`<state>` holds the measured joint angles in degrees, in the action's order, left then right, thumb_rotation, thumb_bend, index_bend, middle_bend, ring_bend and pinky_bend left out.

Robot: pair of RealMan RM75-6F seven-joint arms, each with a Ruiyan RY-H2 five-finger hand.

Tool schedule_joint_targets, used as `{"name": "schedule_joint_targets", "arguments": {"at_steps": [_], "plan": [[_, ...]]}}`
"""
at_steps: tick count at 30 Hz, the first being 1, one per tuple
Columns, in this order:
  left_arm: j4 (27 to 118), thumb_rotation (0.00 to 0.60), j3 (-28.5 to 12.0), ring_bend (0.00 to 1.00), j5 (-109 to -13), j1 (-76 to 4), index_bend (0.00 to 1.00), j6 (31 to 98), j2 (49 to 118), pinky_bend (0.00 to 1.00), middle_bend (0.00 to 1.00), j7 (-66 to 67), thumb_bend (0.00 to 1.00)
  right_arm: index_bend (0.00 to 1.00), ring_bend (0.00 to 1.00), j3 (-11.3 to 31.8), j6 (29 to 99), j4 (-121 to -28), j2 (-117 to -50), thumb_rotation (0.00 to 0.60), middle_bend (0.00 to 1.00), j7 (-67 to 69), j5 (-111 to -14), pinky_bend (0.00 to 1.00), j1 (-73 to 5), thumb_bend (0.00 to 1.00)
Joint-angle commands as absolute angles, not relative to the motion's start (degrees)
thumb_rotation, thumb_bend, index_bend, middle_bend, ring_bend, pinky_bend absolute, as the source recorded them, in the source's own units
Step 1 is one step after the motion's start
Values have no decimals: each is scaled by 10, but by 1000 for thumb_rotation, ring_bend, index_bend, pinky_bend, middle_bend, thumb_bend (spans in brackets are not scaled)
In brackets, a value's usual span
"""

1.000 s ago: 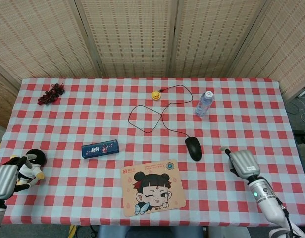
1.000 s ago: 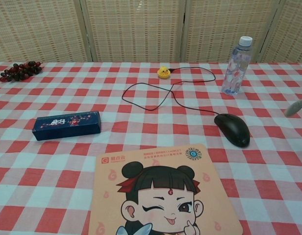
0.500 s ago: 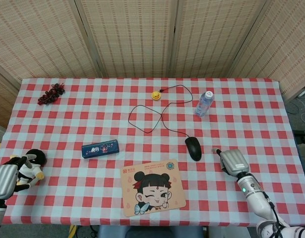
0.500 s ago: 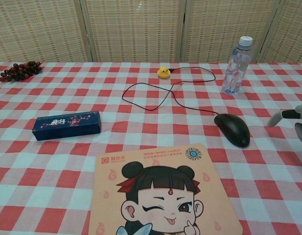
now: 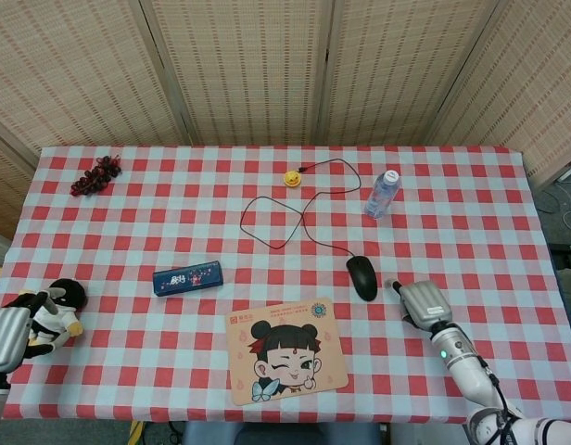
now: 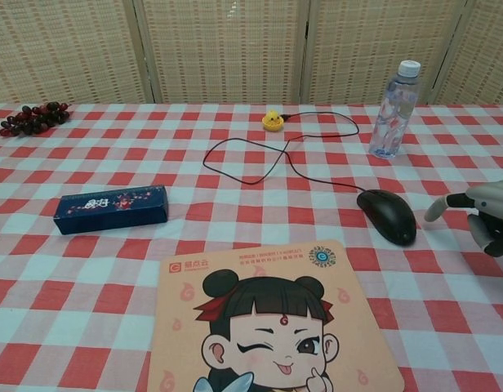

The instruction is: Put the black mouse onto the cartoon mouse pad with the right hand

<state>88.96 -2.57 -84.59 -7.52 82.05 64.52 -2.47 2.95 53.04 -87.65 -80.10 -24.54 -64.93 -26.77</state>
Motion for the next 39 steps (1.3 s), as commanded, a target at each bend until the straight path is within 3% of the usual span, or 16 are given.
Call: {"name": "schedule_joint_targets", "arguments": {"at_steps": [1, 25, 27, 30, 35, 37, 39], "plan": [[890, 600, -26, 373, -845, -75, 384, 821, 645, 533, 504, -25, 93, 207, 1000, 29, 530, -879, -803, 600, 1000, -245, -651, 1000, -270, 976], [890, 600, -39, 374, -823, -69, 385, 827, 639, 534, 504, -35, 93, 208, 1000, 29, 536, -933, -808, 600, 1000, -264, -676, 1000, -309, 968], [890, 600, -40, 374, -822, -69, 385, 827, 638, 534, 504, -35, 93, 207, 1000, 27, 546, -962, -783, 600, 1000, -259, -692, 1000, -307, 905], [891, 600, -40, 374, -822, -69, 384, 827, 638, 534, 504, -35, 93, 207, 1000, 29, 562, -991, -751, 600, 1000, -253, -717, 1000, -306, 651], [892, 600, -41, 374, -823, -69, 384, 828, 637, 534, 504, -35, 93, 207, 1000, 49, 595, -1002, -726, 600, 1000, -255, -757, 1000, -314, 104], [892, 600, -41, 374, -823, -69, 385, 828, 637, 534, 504, -35, 93, 208, 1000, 56, 592, -999, -721, 600, 1000, -260, -760, 1000, -322, 6], [891, 600, -42, 374, -822, -69, 384, 827, 636, 534, 504, -36, 93, 208, 1000, 64, 583, -991, -719, 600, 1000, -269, -759, 1000, -335, 0]]}}
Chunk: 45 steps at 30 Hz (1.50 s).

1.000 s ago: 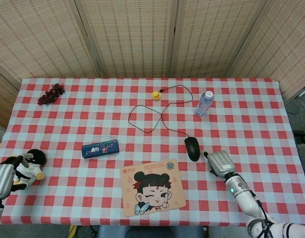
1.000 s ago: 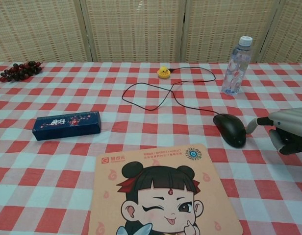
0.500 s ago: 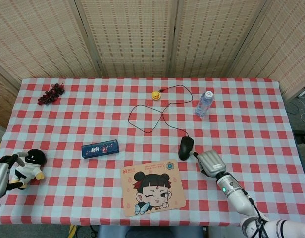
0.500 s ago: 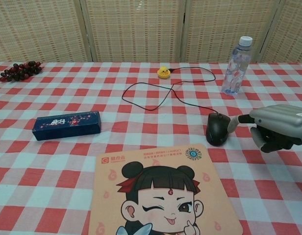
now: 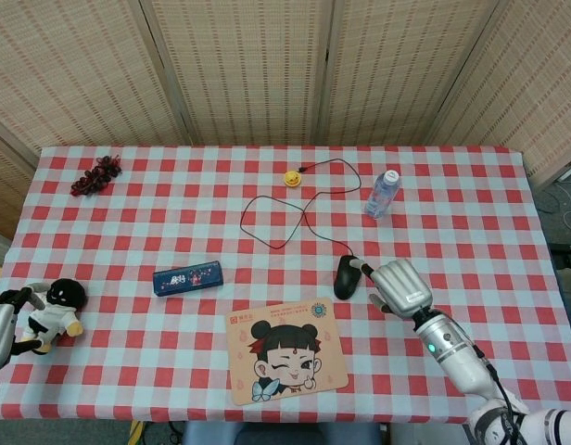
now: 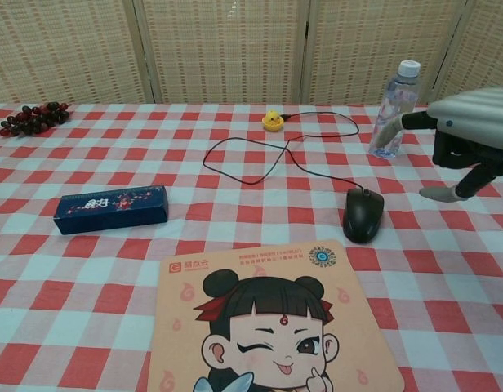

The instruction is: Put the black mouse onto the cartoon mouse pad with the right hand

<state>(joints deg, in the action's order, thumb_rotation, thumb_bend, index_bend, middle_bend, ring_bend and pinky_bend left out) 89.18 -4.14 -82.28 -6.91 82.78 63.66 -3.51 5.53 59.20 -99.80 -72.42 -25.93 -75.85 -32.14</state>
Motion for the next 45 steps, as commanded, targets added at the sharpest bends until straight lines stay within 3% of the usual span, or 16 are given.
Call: {"name": "schedule_joint_targets", "arguments": {"at_steps": [1, 14, 25, 45], "plan": [[891, 600, -42, 374, -822, -69, 384, 827, 636, 534, 504, -36, 93, 207, 1000, 66, 577, -988, -718, 600, 1000, -274, -755, 1000, -340, 0], [889, 600, -44, 375, -818, -69, 384, 823, 633, 534, 504, -47, 93, 208, 1000, 70, 470, -911, -751, 600, 1000, -337, -684, 1000, -422, 0], [888, 600, -46, 375, -812, -68, 385, 821, 629, 534, 504, -56, 93, 226, 1000, 42, 463, -855, -793, 600, 1000, -387, -690, 1000, -449, 0], [888, 600, -47, 375, -808, -69, 386, 815, 629, 534, 504, -56, 93, 238, 1000, 7, 470, -752, -859, 600, 1000, -350, -771, 1000, -457, 0]]}}
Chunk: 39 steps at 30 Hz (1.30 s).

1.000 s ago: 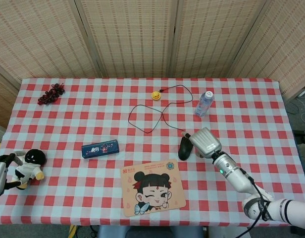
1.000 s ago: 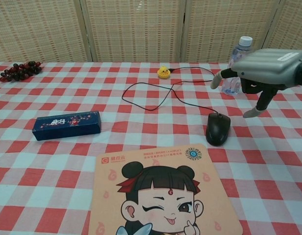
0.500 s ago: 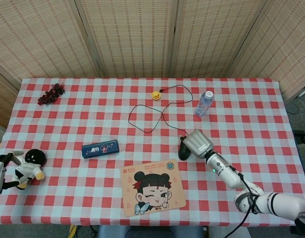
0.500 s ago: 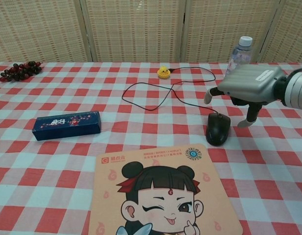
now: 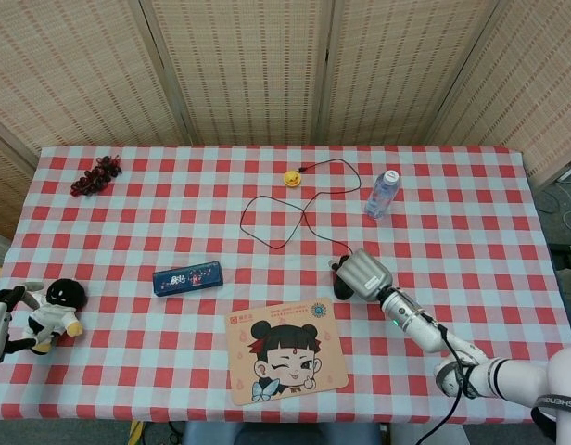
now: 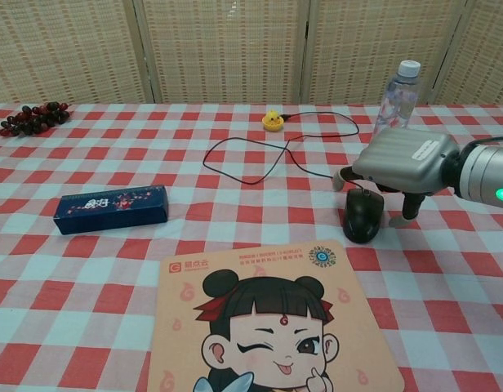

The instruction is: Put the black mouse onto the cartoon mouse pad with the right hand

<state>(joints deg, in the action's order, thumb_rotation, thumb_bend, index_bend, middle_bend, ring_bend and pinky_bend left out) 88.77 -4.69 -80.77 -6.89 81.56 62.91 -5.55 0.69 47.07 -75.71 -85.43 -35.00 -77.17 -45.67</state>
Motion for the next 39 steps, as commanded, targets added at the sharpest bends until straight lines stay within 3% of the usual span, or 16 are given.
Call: {"name": "schedule_joint_targets", "arguments": {"at_steps": [1, 15, 27, 39], "plan": [[888, 600, -47, 374, -808, -69, 386, 816, 629, 534, 504, -56, 93, 238, 1000, 7, 469, -749, -861, 600, 1000, -350, -771, 1000, -458, 0], [888, 600, -47, 374, -807, -68, 387, 816, 628, 534, 504, -57, 93, 296, 1000, 18, 461, -725, -884, 600, 1000, -367, -742, 1000, -461, 0], [888, 600, -48, 374, -805, -68, 387, 815, 627, 534, 504, -58, 93, 432, 1000, 23, 458, -722, -888, 600, 1000, -387, -715, 1000, -464, 0], [886, 600, -54, 374, -796, -65, 387, 818, 624, 534, 504, -60, 93, 442, 1000, 26, 506, -799, -845, 600, 1000, -359, -765, 1000, -459, 0]]}}
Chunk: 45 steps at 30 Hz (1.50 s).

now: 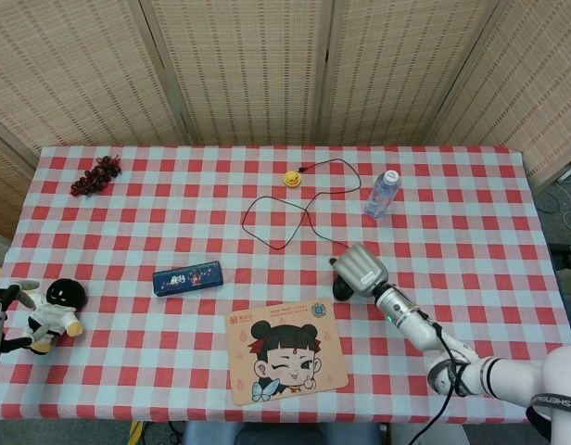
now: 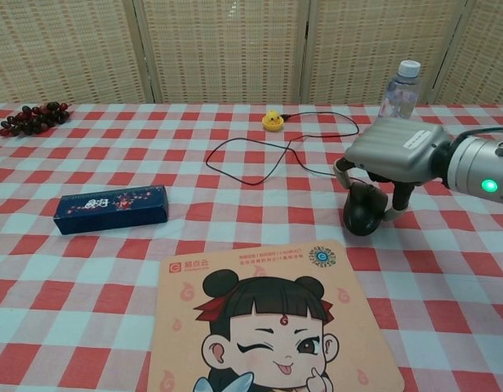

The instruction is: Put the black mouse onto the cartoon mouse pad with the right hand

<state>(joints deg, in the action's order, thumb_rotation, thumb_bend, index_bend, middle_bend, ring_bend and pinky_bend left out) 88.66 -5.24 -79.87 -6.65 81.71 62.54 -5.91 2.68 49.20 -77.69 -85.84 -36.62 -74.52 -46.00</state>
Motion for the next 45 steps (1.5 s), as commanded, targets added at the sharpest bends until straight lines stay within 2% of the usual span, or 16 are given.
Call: {"name": "schedule_joint_targets", "arguments": {"at_steps": [1, 15, 27, 45], "plan": [[886, 600, -56, 374, -793, -65, 387, 819, 624, 534, 504, -60, 93, 442, 1000, 25, 509, -807, -841, 600, 1000, -359, -772, 1000, -460, 0], [881, 600, -75, 375, -745, -52, 388, 824, 609, 534, 504, -54, 93, 442, 1000, -9, 531, -894, -811, 600, 1000, -369, -890, 1000, -470, 0], [891, 600, -80, 374, -716, -45, 388, 812, 589, 534, 504, -40, 93, 442, 1000, -25, 544, -888, -834, 600, 1000, -354, -978, 1000, -482, 0], [898, 600, -89, 372, -690, -38, 388, 802, 572, 534, 504, -49, 93, 442, 1000, -26, 517, -838, -895, 600, 1000, -335, -1029, 1000, -511, 0]]}}
